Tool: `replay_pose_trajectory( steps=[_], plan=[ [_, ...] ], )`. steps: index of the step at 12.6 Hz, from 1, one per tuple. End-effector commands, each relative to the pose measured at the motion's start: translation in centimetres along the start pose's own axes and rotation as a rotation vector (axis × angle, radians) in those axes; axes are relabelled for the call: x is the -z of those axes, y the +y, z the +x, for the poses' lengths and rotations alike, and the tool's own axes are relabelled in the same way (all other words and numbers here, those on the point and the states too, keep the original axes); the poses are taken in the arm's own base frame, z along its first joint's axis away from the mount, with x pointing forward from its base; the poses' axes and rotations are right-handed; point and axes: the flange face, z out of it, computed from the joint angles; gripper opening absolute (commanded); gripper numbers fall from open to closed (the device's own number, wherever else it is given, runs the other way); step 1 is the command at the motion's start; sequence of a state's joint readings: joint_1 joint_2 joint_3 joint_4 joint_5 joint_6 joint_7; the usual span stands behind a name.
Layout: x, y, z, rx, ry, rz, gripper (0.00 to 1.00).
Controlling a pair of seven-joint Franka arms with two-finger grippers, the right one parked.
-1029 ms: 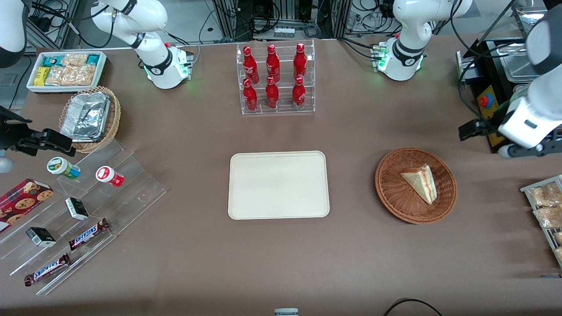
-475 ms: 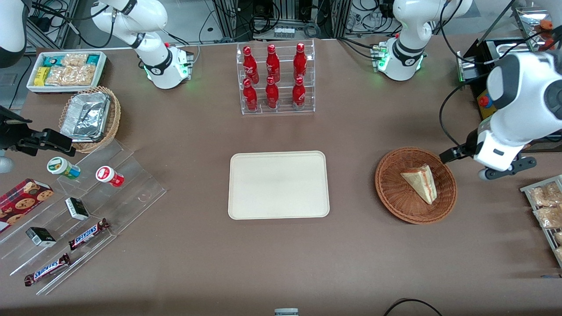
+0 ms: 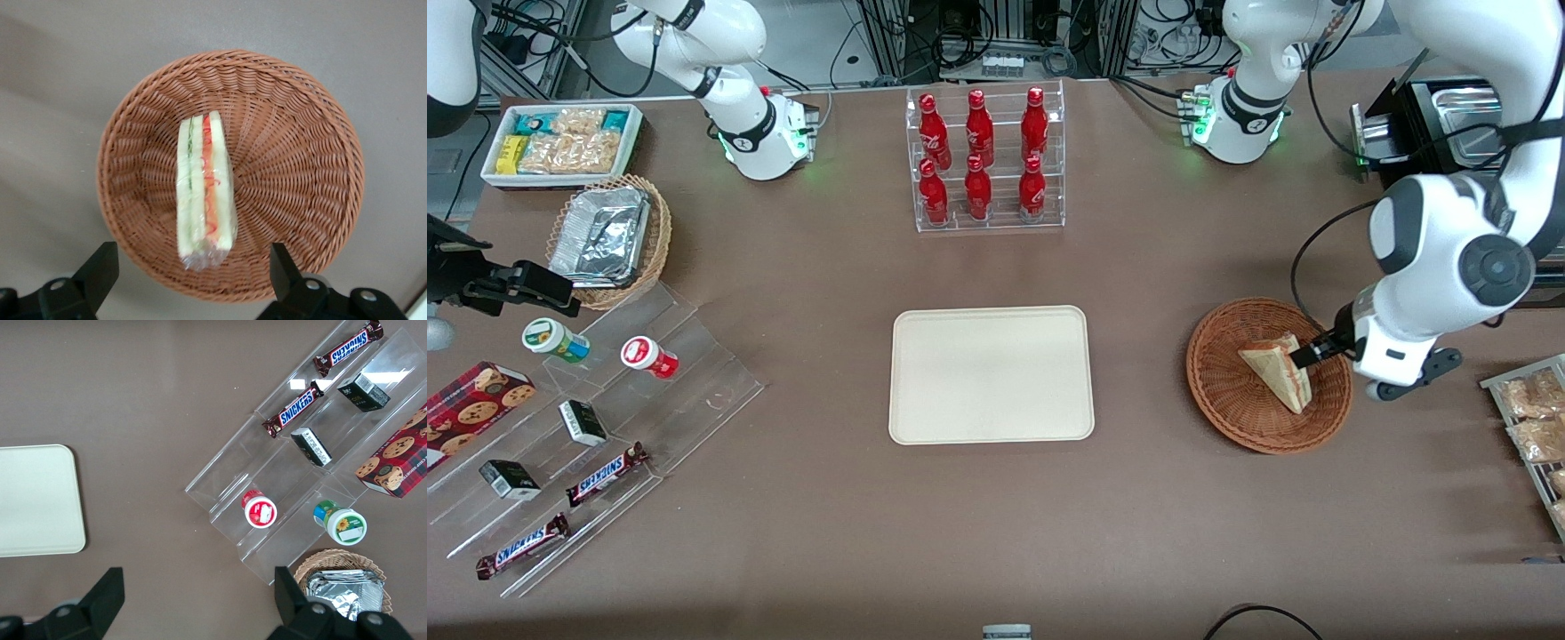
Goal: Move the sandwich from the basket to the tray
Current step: 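Lower the left gripper and close it on the sandwich's crust edge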
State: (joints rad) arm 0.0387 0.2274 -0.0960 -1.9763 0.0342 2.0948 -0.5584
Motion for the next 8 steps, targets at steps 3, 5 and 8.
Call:
replay_pose_trajectory(
  steps=[3, 5, 8],
  plan=[
    [-3.9, 1.2, 0.6, 0.057, -0.014, 0.014, 1.00],
    [-4.9, 1.3, 0.6, 0.063, -0.021, 0.017, 1.00],
    [-7.0, 0.9, -0.2, 0.070, -0.011, 0.008, 1.00]
  ],
)
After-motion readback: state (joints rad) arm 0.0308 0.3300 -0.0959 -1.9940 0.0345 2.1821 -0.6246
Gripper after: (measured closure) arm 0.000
